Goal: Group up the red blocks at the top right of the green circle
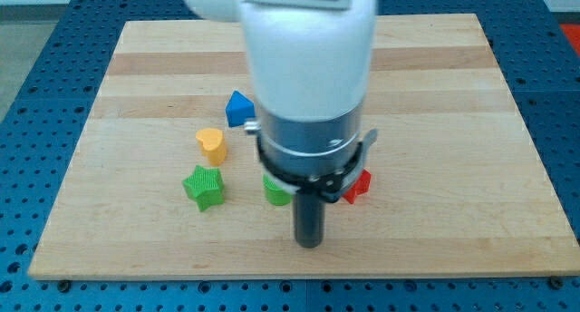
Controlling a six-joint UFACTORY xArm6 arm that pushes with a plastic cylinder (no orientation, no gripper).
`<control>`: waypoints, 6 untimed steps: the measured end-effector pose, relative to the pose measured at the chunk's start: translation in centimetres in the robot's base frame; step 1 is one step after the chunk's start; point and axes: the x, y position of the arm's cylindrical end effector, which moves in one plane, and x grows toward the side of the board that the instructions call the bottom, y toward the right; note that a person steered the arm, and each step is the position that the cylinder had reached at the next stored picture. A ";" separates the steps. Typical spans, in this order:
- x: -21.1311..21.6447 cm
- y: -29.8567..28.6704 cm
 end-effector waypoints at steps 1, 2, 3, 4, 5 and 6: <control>-0.2 0.2; -2.7 2.8; -3.2 4.6; -4.8 6.3; -7.8 6.6; -7.4 5.1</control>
